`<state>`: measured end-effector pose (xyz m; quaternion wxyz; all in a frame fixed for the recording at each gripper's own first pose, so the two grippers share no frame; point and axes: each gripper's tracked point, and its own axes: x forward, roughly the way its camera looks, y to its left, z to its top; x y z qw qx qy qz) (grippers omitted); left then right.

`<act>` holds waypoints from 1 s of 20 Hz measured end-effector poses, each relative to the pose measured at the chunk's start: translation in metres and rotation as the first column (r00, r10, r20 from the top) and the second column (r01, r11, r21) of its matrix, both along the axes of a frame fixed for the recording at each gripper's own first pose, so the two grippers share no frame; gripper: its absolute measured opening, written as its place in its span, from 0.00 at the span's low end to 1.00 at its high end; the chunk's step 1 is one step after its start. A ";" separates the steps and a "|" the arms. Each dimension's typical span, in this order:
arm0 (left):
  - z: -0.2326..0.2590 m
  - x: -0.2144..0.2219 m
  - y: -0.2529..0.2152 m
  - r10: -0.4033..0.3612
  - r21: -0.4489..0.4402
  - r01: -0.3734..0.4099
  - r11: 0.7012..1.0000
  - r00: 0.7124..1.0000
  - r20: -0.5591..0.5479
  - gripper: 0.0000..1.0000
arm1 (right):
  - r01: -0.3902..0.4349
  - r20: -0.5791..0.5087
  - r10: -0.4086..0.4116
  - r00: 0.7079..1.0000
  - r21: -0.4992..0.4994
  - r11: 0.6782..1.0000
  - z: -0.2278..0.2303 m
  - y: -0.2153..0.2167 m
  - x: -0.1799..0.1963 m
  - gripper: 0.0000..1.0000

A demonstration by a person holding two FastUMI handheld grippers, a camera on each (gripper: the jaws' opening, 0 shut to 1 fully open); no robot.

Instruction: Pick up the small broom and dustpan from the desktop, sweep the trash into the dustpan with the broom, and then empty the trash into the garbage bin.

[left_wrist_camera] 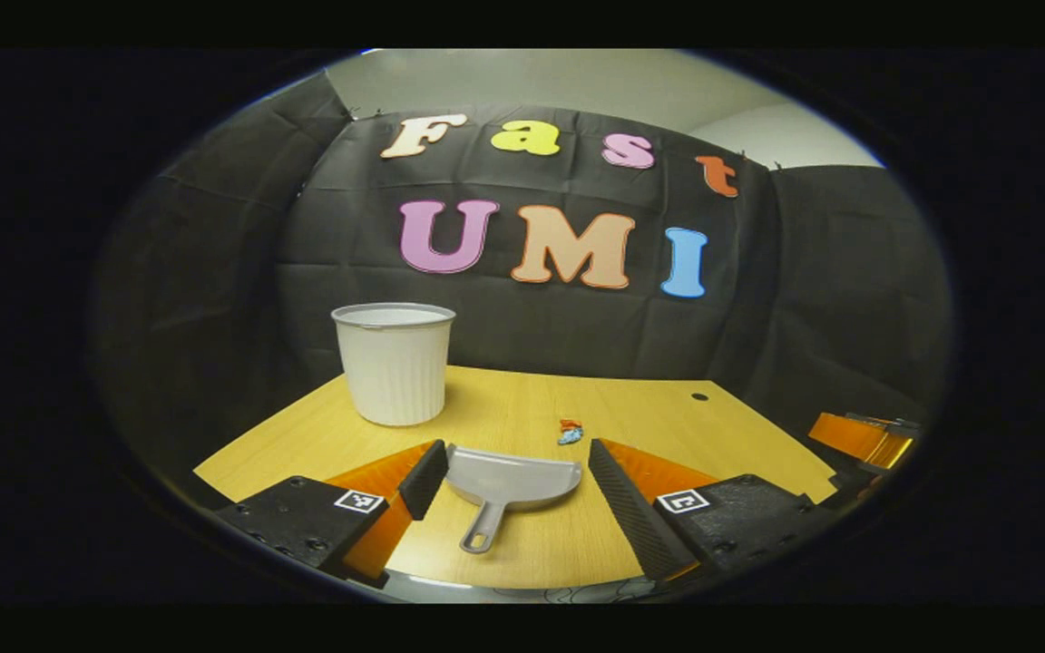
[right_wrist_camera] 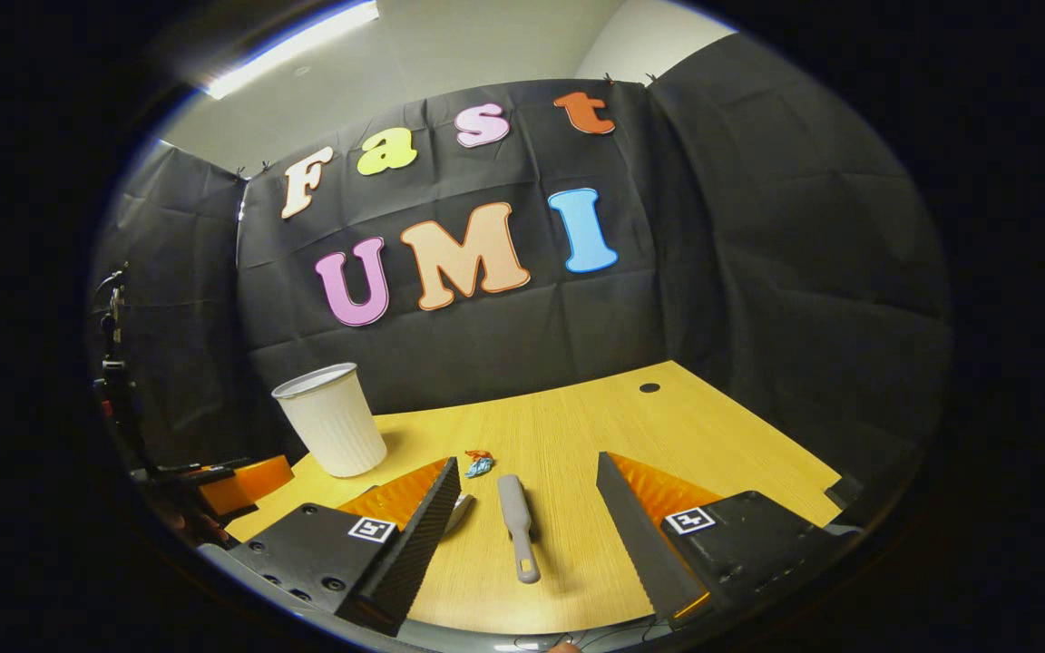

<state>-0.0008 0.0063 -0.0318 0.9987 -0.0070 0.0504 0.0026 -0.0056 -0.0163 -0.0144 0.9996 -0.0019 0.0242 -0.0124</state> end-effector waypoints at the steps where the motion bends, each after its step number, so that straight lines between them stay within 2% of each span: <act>1: -0.003 -0.001 -0.002 -0.003 -0.002 0.003 1.000 1.000 -0.003 0.93 | 0.000 0.000 0.000 1.000 -0.001 1.000 0.000 -0.001 0.000 0.91; 12: -0.011 0.000 -0.010 -0.029 0.013 0.029 0.999 0.999 -0.026 0.92 | -0.007 -0.013 0.007 1.000 -0.026 1.000 -0.007 0.001 0.002 0.92; 17: -0.018 0.004 -0.011 -0.040 0.006 0.040 0.999 0.998 -0.042 0.93 | -0.031 -0.058 0.030 0.998 -0.012 0.999 -0.021 0.007 0.009 0.92; 20: -0.039 0.006 -0.007 -0.042 0.008 0.043 0.999 0.993 -0.112 0.93 | -0.050 -0.134 0.048 0.990 -0.008 0.999 -0.044 0.013 0.019 0.92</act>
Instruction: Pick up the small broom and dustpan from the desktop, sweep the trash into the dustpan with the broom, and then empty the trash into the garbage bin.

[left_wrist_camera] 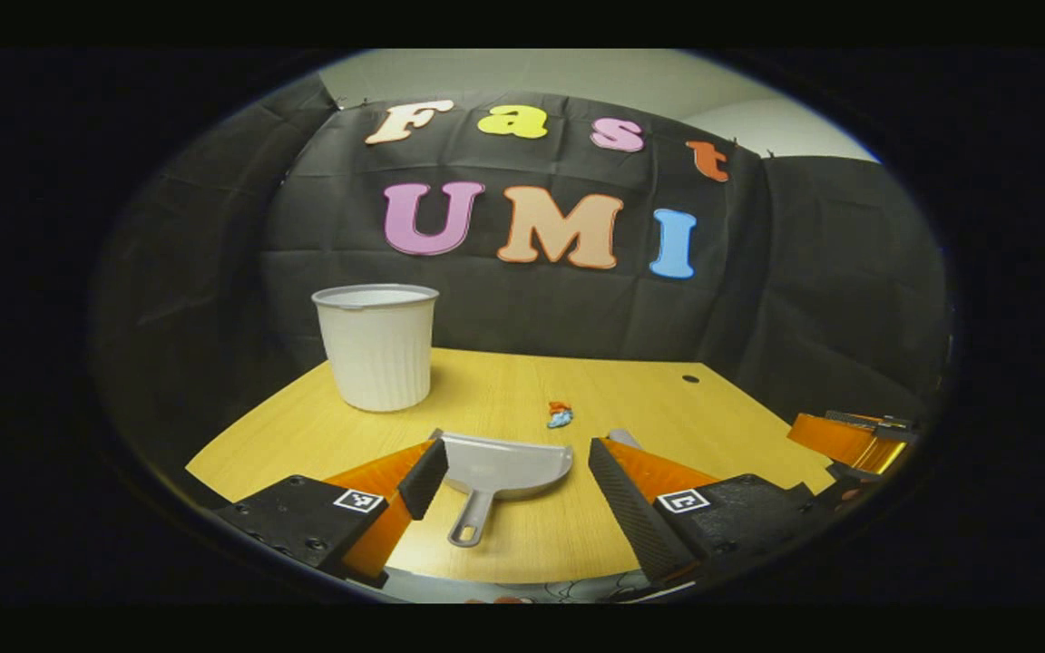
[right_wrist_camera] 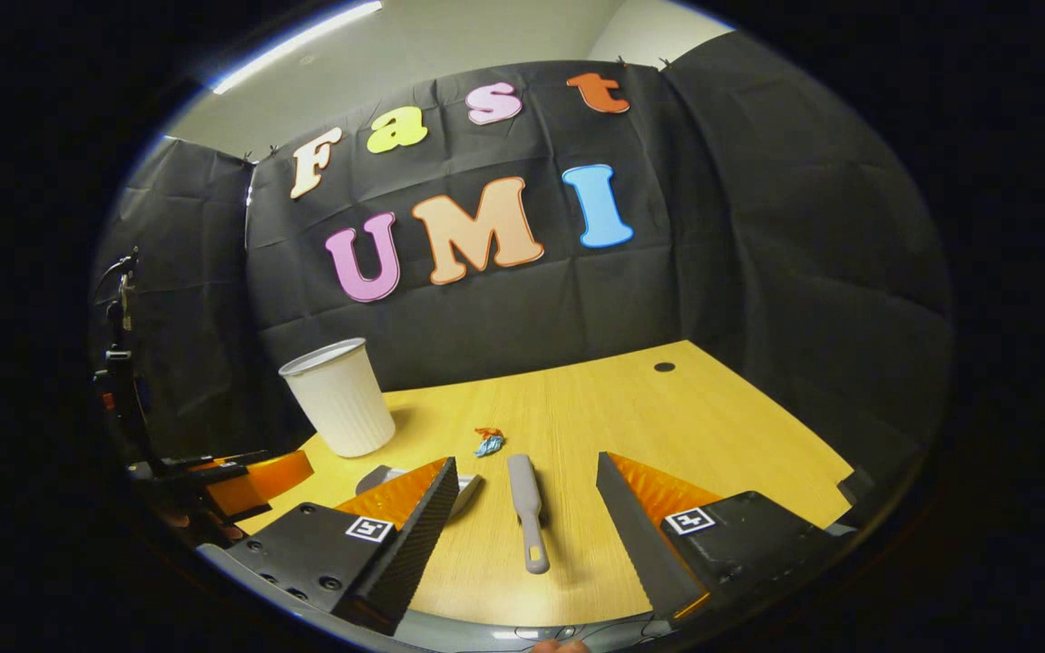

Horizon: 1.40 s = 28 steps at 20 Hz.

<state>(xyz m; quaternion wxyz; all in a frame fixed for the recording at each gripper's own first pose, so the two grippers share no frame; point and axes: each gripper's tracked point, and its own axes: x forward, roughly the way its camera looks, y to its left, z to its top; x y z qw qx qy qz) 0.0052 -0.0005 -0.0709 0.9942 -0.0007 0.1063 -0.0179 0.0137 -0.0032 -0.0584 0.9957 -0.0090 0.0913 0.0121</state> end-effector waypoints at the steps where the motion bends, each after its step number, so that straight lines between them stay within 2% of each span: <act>1: -0.010 0.001 0.001 -0.003 0.004 0.003 1.000 1.000 -0.031 0.92 | -0.007 -0.043 0.007 0.999 -0.001 1.000 -0.010 0.001 0.005 0.92; 6: -0.051 0.012 0.021 0.007 0.087 0.010 0.996 0.983 -0.186 0.94 | -0.020 -0.207 0.018 0.978 -0.005 1.000 -0.056 -0.004 0.033 0.92; 10: -0.084 0.023 0.026 -0.006 0.098 0.037 0.994 0.956 -0.292 0.95 | -0.039 -0.334 0.030 0.942 -0.021 0.999 -0.095 -0.008 0.062 0.92; 15: -0.121 0.043 0.033 -0.002 0.112 0.054 0.992 0.908 -0.418 0.95 | -0.034 -0.419 0.006 0.908 -0.060 0.998 -0.120 -0.017 0.088 0.93; 20: -0.160 0.055 0.043 0.006 0.153 0.094 0.984 0.836 -0.549 0.95 | -0.068 -0.581 -0.003 0.814 -0.101 0.993 -0.172 -0.021 0.107 0.93; 25: -0.179 0.060 0.047 0.018 0.179 0.118 0.977 0.786 -0.618 0.94 | -0.099 -0.687 -0.013 0.727 -0.123 0.987 -0.207 -0.022 0.120 0.93; 28: -0.192 0.060 0.048 0.022 0.188 0.135 0.973 0.755 -0.655 0.93 | -0.097 -0.715 -0.024 0.698 -0.127 0.987 -0.222 -0.024 0.127 0.93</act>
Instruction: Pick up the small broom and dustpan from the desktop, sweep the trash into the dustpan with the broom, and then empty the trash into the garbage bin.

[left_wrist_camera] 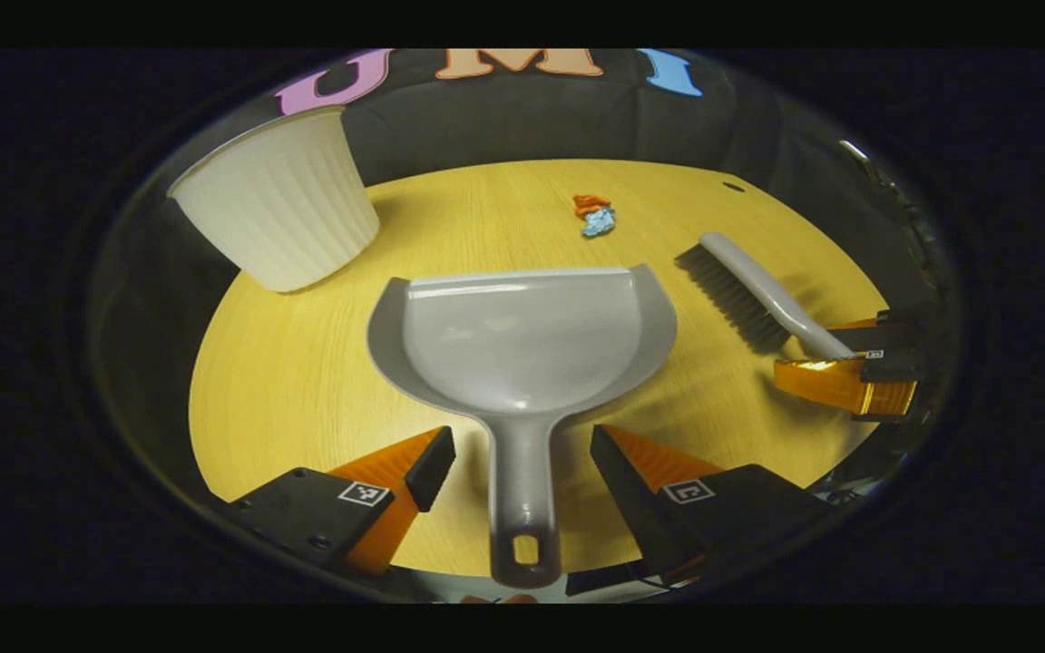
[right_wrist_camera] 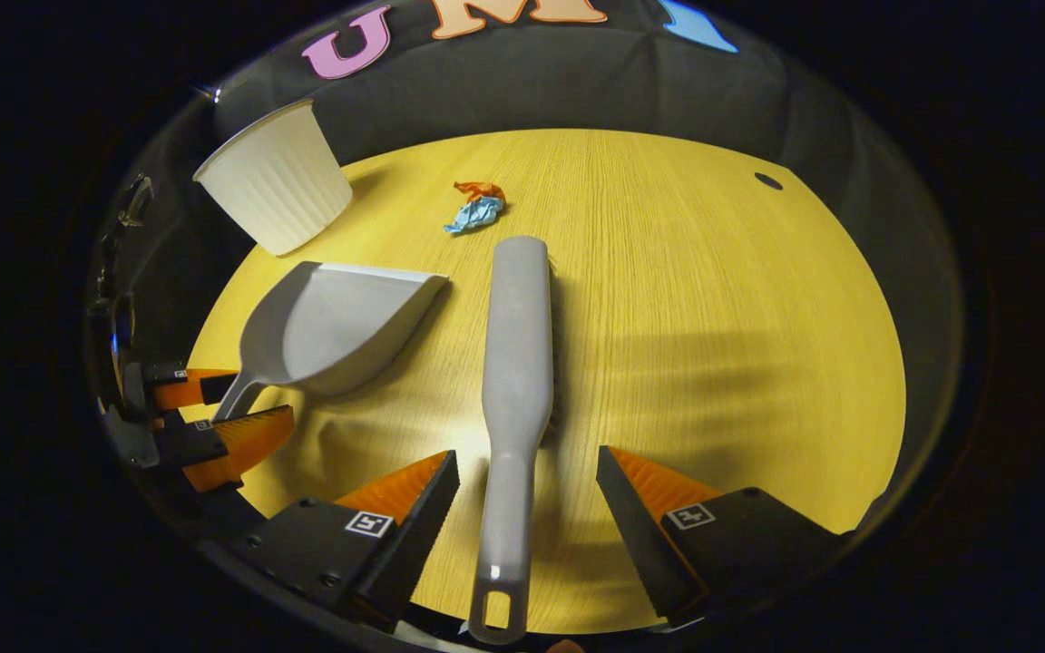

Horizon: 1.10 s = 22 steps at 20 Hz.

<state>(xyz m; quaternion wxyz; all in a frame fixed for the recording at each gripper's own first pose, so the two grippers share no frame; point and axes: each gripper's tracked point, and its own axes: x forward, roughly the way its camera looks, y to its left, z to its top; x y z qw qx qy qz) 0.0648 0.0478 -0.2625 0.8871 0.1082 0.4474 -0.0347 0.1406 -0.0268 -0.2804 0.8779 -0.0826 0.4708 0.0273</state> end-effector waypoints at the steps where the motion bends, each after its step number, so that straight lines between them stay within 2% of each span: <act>1: -0.004 0.000 0.000 -0.008 0.007 0.008 1.000 1.000 -0.016 0.93 | 0.001 -0.017 -0.001 1.000 -0.008 1.000 -0.005 -0.001 0.000 0.87; 2: -0.009 -0.002 0.001 -0.012 0.010 0.012 1.000 0.999 -0.040 0.93 | -0.003 -0.026 0.002 1.000 -0.023 1.000 -0.006 -0.002 0.000 0.81; 4: -0.017 -0.006 -0.001 -0.007 -0.009 0.006 1.000 0.997 -0.081 0.84 | -0.009 -0.006 0.009 1.000 -0.041 0.999 -0.002 -0.004 0.005 0.51; 6: -0.020 -0.005 0.000 0.024 -0.035 -0.027 0.999 0.996 -0.090 0.48 | -0.013 -0.029 0.012 0.999 -0.031 0.999 -0.003 -0.001 0.002 0.24; 7: -0.017 -0.008 0.000 0.017 -0.040 -0.021 0.999 0.994 -0.111 0.31 | -0.018 -0.053 0.017 0.998 -0.021 1.000 -0.006 0.001 0.001 0.22; 8: -0.018 -0.009 0.001 0.002 -0.037 -0.007 0.999 0.992 -0.124 0.30 | -0.022 -0.065 0.021 0.998 -0.017 1.000 -0.006 0.000 0.001 0.25; 9: -0.019 -0.009 0.003 -0.012 -0.026 0.009 1.000 0.991 -0.133 0.27 | -0.025 -0.067 0.024 0.997 -0.018 1.000 -0.007 -0.001 0.001 0.24; 13: -0.021 -0.009 0.008 -0.046 -0.026 0.043 0.999 0.991 -0.125 0.31 | -0.020 -0.062 0.018 0.998 -0.032 0.999 -0.005 -0.004 0.005 0.22; 16: -0.018 -0.007 0.011 -0.071 -0.027 0.068 0.997 0.992 -0.102 0.31 | -0.015 -0.043 0.013 0.999 -0.042 0.999 0.003 -0.011 0.009 0.22; 17: -0.014 -0.004 0.010 -0.086 -0.030 0.084 0.996 0.992 -0.091 0.28 | -0.015 -0.033 0.013 0.999 -0.044 0.999 0.008 -0.012 0.011 0.22; 18: -0.010 -0.002 0.011 -0.104 -0.034 0.101 0.994 0.991 -0.080 0.28 | -0.019 -0.022 0.018 1.000 -0.052 0.998 0.015 -0.014 0.015 0.18; 19: -0.004 0.000 0.013 -0.117 -0.029 0.115 0.993 0.990 -0.077 0.28 | -0.021 0.000 0.021 1.000 -0.064 0.998 0.023 -0.017 0.021 0.22; 20: 0.003 0.001 0.019 -0.132 -0.014 0.131 0.991 0.989 -0.069 0.26 | -0.024 0.016 0.026 1.000 -0.074 0.997 0.034 -0.021 0.026 0.18; 21: 0.008 0.004 0.024 -0.147 0.009 0.148 0.989 0.987 -0.064 0.27 | -0.023 0.039 0.026 0.999 -0.078 0.997 0.044 -0.022 0.033 0.22; 22: 0.010 0.008 0.028 -0.159 0.033 0.161 0.986 0.985 -0.065 0.28 | -0.021 0.059 0.026 0.998 -0.079 0.997 0.055 -0.023 0.042 0.22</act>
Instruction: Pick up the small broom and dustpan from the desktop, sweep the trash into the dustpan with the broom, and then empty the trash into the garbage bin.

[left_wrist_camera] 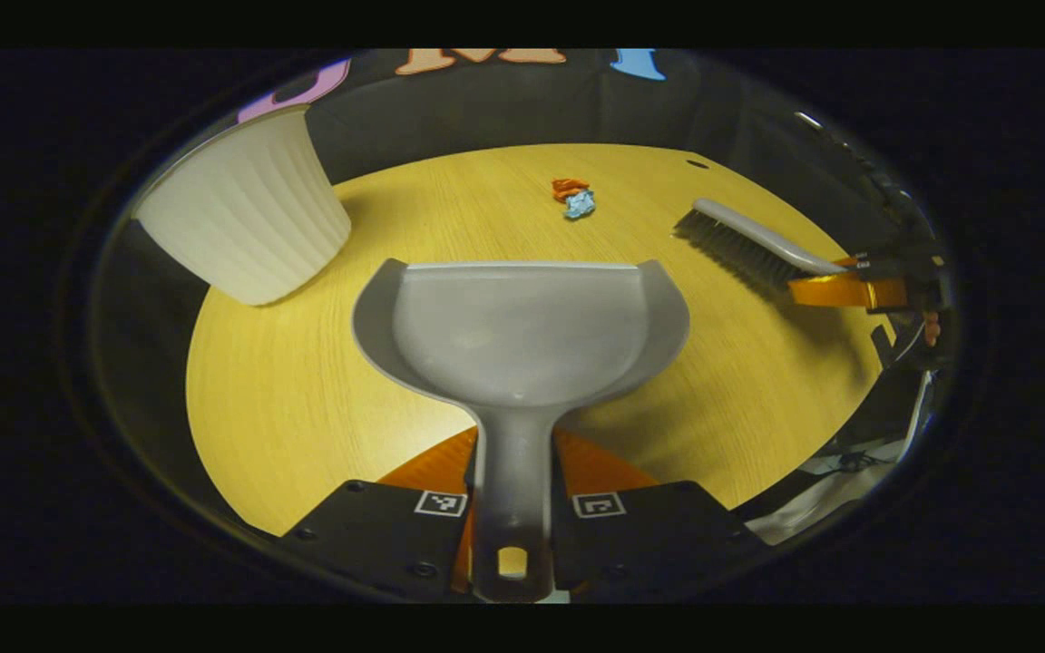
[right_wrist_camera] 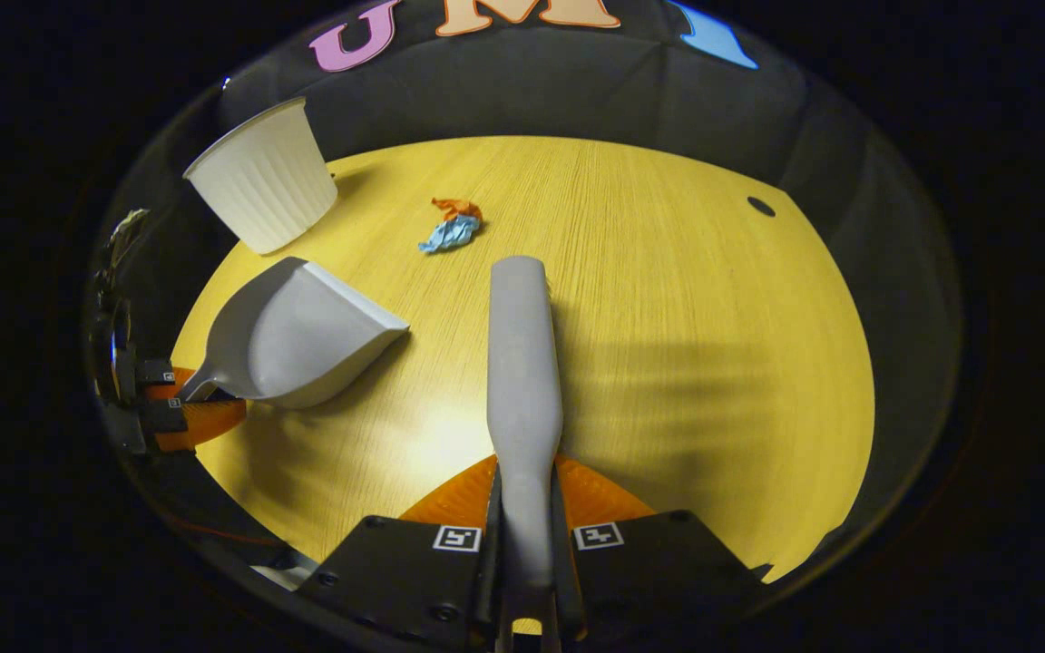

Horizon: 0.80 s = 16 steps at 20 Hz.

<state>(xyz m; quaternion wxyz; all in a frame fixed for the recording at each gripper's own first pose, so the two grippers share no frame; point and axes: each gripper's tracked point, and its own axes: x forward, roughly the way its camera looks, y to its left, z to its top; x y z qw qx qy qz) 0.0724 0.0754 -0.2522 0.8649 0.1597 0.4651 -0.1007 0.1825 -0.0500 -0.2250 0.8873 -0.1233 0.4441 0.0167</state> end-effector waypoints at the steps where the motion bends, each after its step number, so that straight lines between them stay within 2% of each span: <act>1: 0.005 0.005 0.003 -0.016 0.016 0.016 1.000 1.000 0.011 0.31 | -0.001 0.013 0.001 1.000 -0.004 1.000 0.008 0.000 0.010 0.22; 2: 0.008 0.010 0.006 -0.031 0.025 0.030 0.999 0.999 0.015 0.28 | -0.003 0.033 0.003 0.999 -0.013 1.000 0.018 -0.001 0.022 0.22; 7: 0.014 0.023 0.005 -0.090 0.026 0.090 0.996 0.996 -0.017 0.28 | -0.031 0.088 0.038 0.995 -0.083 0.996 0.043 0.002 0.080 0.21; 8: 0.015 0.025 0.004 -0.103 0.028 0.103 0.994 0.994 -0.021 0.30 | -0.047 0.091 0.057 0.994 -0.114 0.992 0.046 0.002 0.091 0.17; 9: 0.018 0.025 0.005 -0.116 0.034 0.117 0.993 0.993 -0.024 0.30 | -0.069 0.097 0.084 0.992 -0.151 0.986 0.049 0.003 0.102 0.21; 10: 0.020 0.026 0.005 -0.130 0.041 0.131 0.990 0.991 -0.033 0.30 | -0.097 0.101 0.119 0.988 -0.196 0.976 0.050 0.006 0.115 0.17; 11: 0.022 0.028 0.005 -0.138 0.042 0.140 0.989 0.990 -0.039 0.28 | -0.126 0.098 0.153 0.983 -0.241 0.962 0.049 0.008 0.126 0.22; 12: 0.024 0.029 0.003 -0.144 0.036 0.145 0.989 0.989 -0.044 0.30 | -0.154 0.092 0.186 0.978 -0.281 0.947 0.047 0.009 0.137 0.22; 13: 0.026 0.029 0.002 -0.150 0.028 0.151 0.988 0.987 -0.052 0.28 | -0.177 0.083 0.212 0.974 -0.309 0.935 0.044 0.012 0.148 0.22; 14: 0.027 0.029 0.000 -0.154 0.021 0.155 0.988 0.987 -0.055 0.28 | -0.192 0.067 0.225 0.972 -0.329 0.925 0.036 0.012 0.156 0.17; 16: 0.029 0.027 0.000 -0.162 0.020 0.164 0.986 0.984 -0.067 0.30 | -0.215 0.037 0.244 0.969 -0.356 0.909 0.018 0.012 0.170 0.22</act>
